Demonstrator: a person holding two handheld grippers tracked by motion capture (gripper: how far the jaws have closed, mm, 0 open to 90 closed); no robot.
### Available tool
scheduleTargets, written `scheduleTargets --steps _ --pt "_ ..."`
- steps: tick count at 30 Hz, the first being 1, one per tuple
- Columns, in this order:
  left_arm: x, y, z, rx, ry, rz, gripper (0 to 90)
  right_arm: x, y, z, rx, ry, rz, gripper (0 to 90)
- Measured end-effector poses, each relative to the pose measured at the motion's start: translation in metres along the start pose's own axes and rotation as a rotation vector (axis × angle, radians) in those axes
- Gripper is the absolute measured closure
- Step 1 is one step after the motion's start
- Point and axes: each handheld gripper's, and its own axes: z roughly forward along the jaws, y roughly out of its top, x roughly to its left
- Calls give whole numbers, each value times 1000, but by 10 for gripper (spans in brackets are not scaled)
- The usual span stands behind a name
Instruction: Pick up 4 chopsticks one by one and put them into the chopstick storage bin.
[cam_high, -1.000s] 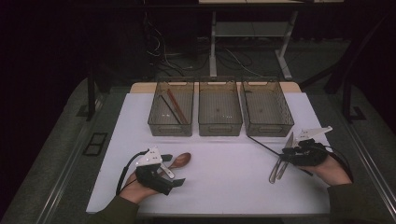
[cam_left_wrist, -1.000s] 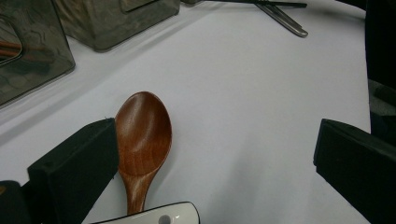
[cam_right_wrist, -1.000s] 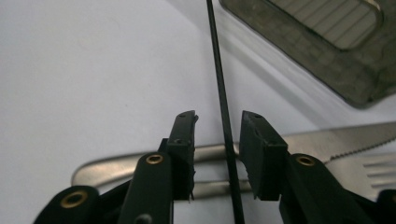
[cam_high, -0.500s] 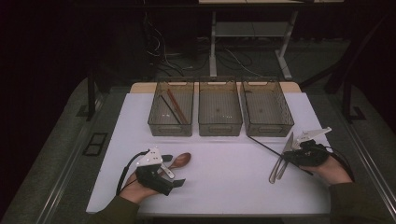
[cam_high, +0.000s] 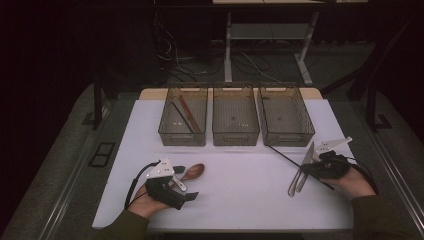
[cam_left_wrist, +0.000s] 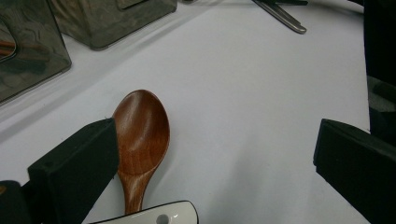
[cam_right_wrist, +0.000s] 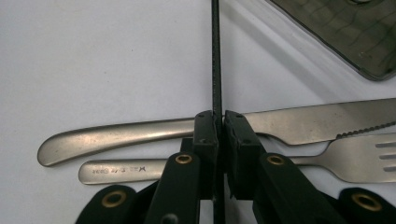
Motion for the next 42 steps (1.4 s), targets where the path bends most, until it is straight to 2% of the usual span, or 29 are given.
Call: scheduleTargets --steps 12,18,26,30,35,42 --pt "-1 0 0 -1 -2 2 0 1 0 0 4 15 -23 845" --pt "0 0 0 -2 -3 1 0 2 1 -3 -15 30 -21 845" --pt "0 0 0 -1 -3 2 0 5 7 -11 -82 69 -24 848" --pt "0 0 0 1 -2 4 0 8 13 -14 -120 84 -9 848" --pt "0 0 1 2 -2 5 0 14 24 -18 -179 99 -16 848" --pt "-1 0 1 2 -2 6 0 24 45 -14 -220 94 -33 848"
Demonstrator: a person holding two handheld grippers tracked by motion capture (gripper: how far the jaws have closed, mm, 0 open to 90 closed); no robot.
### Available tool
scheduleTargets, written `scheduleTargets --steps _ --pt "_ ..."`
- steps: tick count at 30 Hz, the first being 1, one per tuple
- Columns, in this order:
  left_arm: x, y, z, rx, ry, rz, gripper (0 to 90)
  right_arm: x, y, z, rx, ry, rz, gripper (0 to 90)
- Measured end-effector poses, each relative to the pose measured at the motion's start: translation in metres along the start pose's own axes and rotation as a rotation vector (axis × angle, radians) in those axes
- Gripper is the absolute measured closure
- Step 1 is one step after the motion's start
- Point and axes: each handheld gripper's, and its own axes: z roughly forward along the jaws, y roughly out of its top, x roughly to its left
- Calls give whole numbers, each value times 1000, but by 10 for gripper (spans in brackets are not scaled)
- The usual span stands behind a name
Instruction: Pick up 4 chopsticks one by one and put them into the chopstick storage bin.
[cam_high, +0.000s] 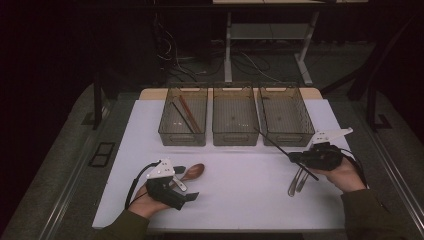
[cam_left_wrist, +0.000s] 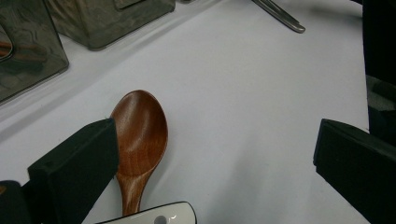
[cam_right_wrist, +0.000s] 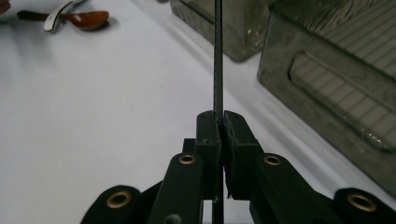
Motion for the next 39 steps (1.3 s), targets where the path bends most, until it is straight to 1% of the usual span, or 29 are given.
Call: scheduleTargets --steps 4,7,9,11,16,22,23,26,28,30,32,34,39 --pt "0 0 0 -1 -1 0 0 4 14 7 -26 -10 -9 848" --pt "0 0 0 -2 -1 -1 0 6 25 13 -51 -15 -8 848" --pt "0 0 0 -2 -2 -1 0 8 32 17 -59 -18 -8 848" --pt "0 0 0 -1 -2 0 0 10 40 22 -70 -12 -12 848" --pt "0 0 0 -6 -2 -4 0 17 59 35 -91 -13 -23 848" --pt "0 0 -1 -7 -3 -5 0 25 83 52 -128 -17 -15 848" --pt "0 0 -1 -7 -3 -5 0 27 87 55 -131 -26 -18 848" --pt "0 0 -1 -8 -2 -6 0 32 100 65 -147 -29 -18 848" --pt "0 0 -2 -9 0 -6 0 36 108 72 -158 -29 -21 848" --pt "0 0 -2 -9 0 -5 0 39 116 79 -169 -18 -17 848" --pt "0 0 -2 -10 -1 -5 0 42 125 86 -177 -27 -21 848" --pt "0 0 -2 -10 -3 -5 0 45 133 93 -187 -20 -17 848" --pt "0 0 -2 -13 -4 -7 0 52 155 112 -206 -24 -12 848"
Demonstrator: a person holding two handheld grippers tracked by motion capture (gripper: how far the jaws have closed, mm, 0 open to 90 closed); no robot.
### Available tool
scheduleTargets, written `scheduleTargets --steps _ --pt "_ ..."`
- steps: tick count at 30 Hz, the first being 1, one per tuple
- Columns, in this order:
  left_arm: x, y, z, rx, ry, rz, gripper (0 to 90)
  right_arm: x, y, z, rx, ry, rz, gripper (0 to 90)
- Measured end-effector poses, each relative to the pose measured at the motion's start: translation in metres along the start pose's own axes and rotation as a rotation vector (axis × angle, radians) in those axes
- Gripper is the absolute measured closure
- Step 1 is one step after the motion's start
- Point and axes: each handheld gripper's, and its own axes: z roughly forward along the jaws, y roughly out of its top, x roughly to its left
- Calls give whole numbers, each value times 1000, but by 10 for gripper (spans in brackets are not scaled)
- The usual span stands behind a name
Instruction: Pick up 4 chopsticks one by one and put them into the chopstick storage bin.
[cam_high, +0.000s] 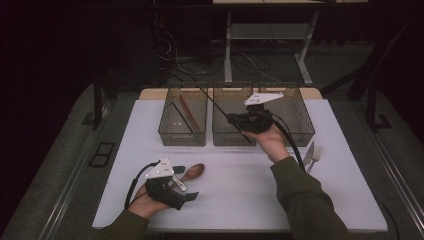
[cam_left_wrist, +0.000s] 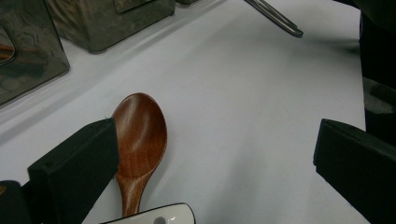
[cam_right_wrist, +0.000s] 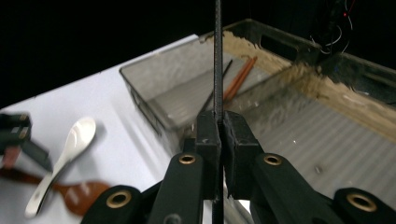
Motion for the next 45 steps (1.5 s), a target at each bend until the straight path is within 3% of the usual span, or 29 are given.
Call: scheduleTargets --steps 15,23,28,37,42,45 --pt "-1 1 -1 -7 -10 10 0 23 48 79 -12 -2 4 848" --pt "-1 1 -1 -12 -16 12 0 27 54 124 -6 -12 38 848" --pt "0 1 -2 -14 -22 11 0 30 52 148 26 -10 48 848" --pt "-1 1 -1 -14 -24 9 0 30 40 166 103 -27 84 843" --pt "0 1 -1 -13 -22 9 0 34 37 167 157 -34 72 837" --pt "0 1 -1 -12 -24 10 0 35 37 168 180 -18 78 762"
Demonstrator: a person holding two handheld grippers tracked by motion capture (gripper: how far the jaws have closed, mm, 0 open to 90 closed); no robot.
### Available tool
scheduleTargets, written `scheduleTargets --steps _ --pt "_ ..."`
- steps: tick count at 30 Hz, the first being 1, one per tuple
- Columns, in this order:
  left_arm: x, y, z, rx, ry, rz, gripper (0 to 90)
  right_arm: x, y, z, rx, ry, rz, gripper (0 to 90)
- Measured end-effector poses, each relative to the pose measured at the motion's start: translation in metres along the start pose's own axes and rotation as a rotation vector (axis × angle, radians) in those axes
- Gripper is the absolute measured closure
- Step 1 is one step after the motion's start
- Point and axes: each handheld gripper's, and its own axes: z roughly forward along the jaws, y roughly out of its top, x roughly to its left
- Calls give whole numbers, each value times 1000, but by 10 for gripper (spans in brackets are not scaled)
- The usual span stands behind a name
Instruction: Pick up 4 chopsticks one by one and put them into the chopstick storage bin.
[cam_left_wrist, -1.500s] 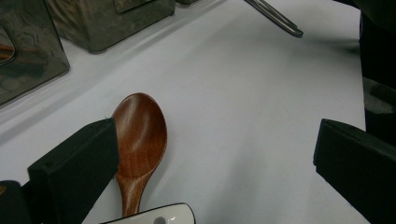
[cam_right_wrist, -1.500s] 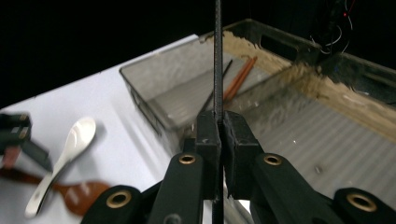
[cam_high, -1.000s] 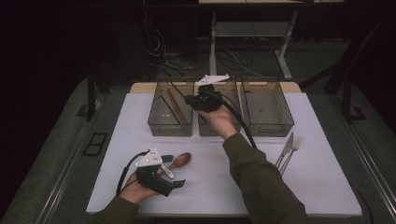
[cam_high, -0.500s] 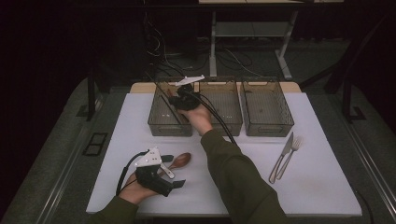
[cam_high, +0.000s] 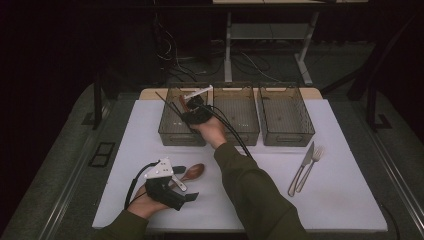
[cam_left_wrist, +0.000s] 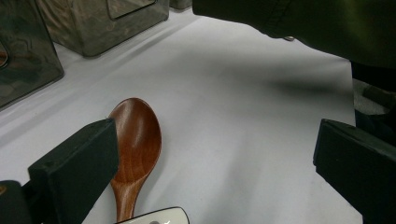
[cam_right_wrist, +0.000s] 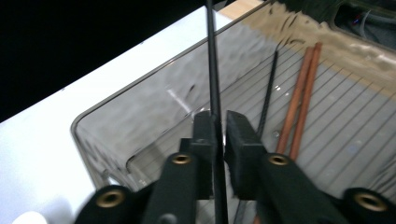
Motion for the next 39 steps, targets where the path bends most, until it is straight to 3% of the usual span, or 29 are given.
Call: scheduleTargets --steps 11,18,21,24,26,29,39 --pt "1 0 0 1 1 3 0 -3 2 -17 -31 19 -16 516" --pt "1 0 1 6 7 2 0 -7 -6 -44 -51 56 -42 405" --pt "1 0 1 11 9 -2 0 -11 -12 -58 -58 58 -30 371" --pt "1 -1 1 7 11 -6 0 -16 -19 -70 -63 105 -5 327" --pt "1 -1 1 10 13 -6 0 -18 -22 -78 -59 107 0 269" --pt "1 -1 2 16 14 -2 0 -20 -28 -89 -64 89 -15 252" --pt "1 -1 2 17 14 -7 0 -27 -47 -130 -99 112 -34 192"
